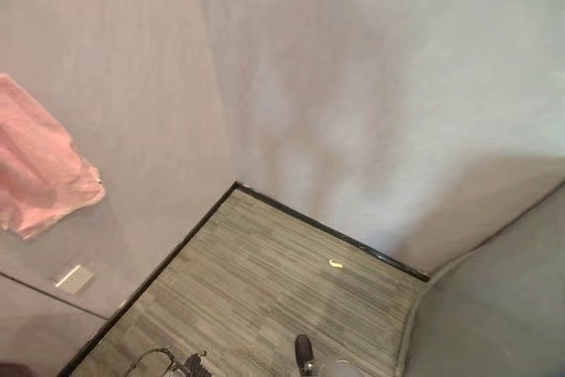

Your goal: Put brush and paste in cup on sink, flatten towel.

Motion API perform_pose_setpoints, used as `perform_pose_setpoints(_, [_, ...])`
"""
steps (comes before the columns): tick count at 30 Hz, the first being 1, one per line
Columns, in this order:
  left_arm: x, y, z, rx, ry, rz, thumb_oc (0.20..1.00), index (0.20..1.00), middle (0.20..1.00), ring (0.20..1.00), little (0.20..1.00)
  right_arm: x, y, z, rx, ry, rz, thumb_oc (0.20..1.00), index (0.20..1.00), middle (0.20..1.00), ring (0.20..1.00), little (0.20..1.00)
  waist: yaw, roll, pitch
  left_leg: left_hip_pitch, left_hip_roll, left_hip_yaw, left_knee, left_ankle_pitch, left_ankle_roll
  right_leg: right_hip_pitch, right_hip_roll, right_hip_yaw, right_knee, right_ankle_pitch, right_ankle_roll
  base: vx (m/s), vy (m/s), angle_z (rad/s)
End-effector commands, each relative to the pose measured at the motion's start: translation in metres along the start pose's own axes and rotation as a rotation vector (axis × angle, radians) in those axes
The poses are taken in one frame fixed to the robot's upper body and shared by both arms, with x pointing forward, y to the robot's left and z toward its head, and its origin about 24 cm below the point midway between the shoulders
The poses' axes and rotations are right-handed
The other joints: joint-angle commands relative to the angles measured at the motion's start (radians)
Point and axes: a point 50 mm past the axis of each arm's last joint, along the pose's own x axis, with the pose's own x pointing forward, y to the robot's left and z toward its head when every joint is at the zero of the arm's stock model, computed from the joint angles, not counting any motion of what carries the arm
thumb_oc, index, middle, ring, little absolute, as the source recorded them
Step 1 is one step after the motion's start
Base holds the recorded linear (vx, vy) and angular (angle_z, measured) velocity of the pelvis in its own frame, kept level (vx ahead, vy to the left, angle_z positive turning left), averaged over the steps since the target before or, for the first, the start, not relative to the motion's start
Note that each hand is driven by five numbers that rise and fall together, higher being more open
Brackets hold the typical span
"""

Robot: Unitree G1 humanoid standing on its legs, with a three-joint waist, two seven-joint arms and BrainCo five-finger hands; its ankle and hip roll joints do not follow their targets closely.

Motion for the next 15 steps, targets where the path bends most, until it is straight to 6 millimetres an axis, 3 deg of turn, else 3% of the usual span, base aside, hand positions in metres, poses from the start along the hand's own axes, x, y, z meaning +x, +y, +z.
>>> perform_pose_setpoints(1, [0.001, 0.007, 0.006, -0.050, -0.009, 0.031, 1.000, 1.000, 1.000, 1.000, 1.000, -0.002, -0.015, -0.011, -0.008, 0.039, -0.047, 1.000, 1.000, 1.000, 1.000, 1.000, 0.000, -0.014, 0.018, -0.090, -0.039, 0.076, -0.060, 0.141, -0.013, 0.124, -0.024, 0.023, 0.001, -0.110, 0.087, 0.03, -0.030, 0.59])
perform_pose_setpoints(8, [0.000, 0.005, 0.000, -0.098, 0.008, 0.032, 1.000, 1.000, 1.000, 1.000, 1.000, -0.001, -0.019, -0.006, 0.032, 0.018, -0.063, 1.000, 1.000, 1.000, 1.000, 1.000, 0.011, -0.015, 0.019, -0.112, -0.028, 0.070, -0.051, 0.143, -0.032, 0.151, -0.044, -0.077, -0.004, -0.139, 0.073, 0.05, -0.014, 0.59])
perform_pose_setpoints(9, [0.000, 0.006, 0.001, -0.101, 0.004, 0.035, 1.000, 1.000, 1.000, 1.000, 1.000, -0.001, -0.021, -0.003, 0.062, 0.000, -0.074, 1.000, 1.000, 1.000, 1.000, 1.000, -0.008, -0.017, 0.022, -0.132, 0.001, 0.200, -0.034, 0.149, -0.041, 0.171, -0.067, -0.124, -0.012, -0.150, 0.076, 0.04, 0.051, 0.44])
perform_pose_setpoints(10, [0.000, 0.006, 0.001, -0.101, 0.004, 0.035, 1.000, 1.000, 1.000, 1.000, 1.000, -0.001, -0.021, -0.003, 0.062, 0.000, -0.074, 1.000, 1.000, 1.000, 1.000, 1.000, -0.008, -0.017, 0.023, -0.133, 0.001, 0.200, -0.030, 0.146, -0.041, 0.172, -0.067, -0.124, -0.012, -0.151, 0.076, 0.01, 0.077, 1.16])
perform_pose_setpoints(11, [0.001, 0.011, 0.007, -0.092, -0.023, 0.055, 1.000, 1.000, 1.000, 1.000, 1.000, -0.001, -0.026, -0.001, 0.080, -0.010, -0.099, 1.000, 1.000, 1.000, 1.000, 1.000, -0.017, -0.018, 0.033, -0.160, 0.024, 0.314, -0.007, 0.154, -0.041, 0.181, -0.080, -0.149, -0.014, -0.152, 0.079, -0.07, 0.061, 1.44])
perform_pose_setpoints(12, [0.002, 0.017, 0.014, -0.070, -0.046, 0.075, 1.000, 1.000, 1.000, 1.000, 1.000, -0.001, -0.027, 0.000, 0.100, -0.012, -0.117, 1.000, 1.000, 1.000, 1.000, 1.000, -0.034, -0.013, 0.043, -0.187, 0.064, 0.483, 0.001, 0.166, -0.035, 0.182, -0.091, -0.188, -0.006, -0.150, 0.082, -0.07, 0.061, 1.56])
perform_pose_setpoints(13, [0.002, 0.017, 0.014, -0.069, -0.046, 0.075, 1.000, 1.000, 1.000, 1.000, 1.000, -0.001, -0.027, 0.000, 0.100, -0.012, -0.117, 1.000, 1.000, 1.000, 1.000, 1.000, -0.032, -0.013, 0.041, -0.190, 0.065, 0.485, 0.003, 0.164, -0.035, 0.178, -0.091, -0.185, -0.005, -0.149, 0.082, 0.10, 0.165, 0.89])
perform_pose_setpoints(14, [0.002, 0.016, 0.018, -0.062, -0.065, 0.077, 1.000, 1.000, 1.000, 1.000, 1.000, -0.001, -0.020, -0.005, 0.095, 0.022, -0.097, 1.000, 1.000, 1.000, 1.000, 1.000, -0.023, 0.009, 0.023, -0.177, 0.026, 0.424, -0.026, 0.152, -0.013, 0.186, -0.096, -0.215, 0.016, -0.172, 0.086, 0.19, 0.180, 0.94])
perform_pose_setpoints(15, [0.002, 0.015, 0.019, -0.057, -0.069, 0.071, 1.000, 1.000, 1.000, 1.000, 1.000, -0.001, -0.017, -0.006, 0.081, 0.034, -0.084, 1.000, 1.000, 1.000, 1.000, 1.000, -0.024, 0.011, 0.017, -0.171, 0.025, 0.422, -0.032, 0.146, -0.007, 0.190, -0.104, -0.222, 0.026, -0.180, 0.089, 0.25, 0.232, 0.99])
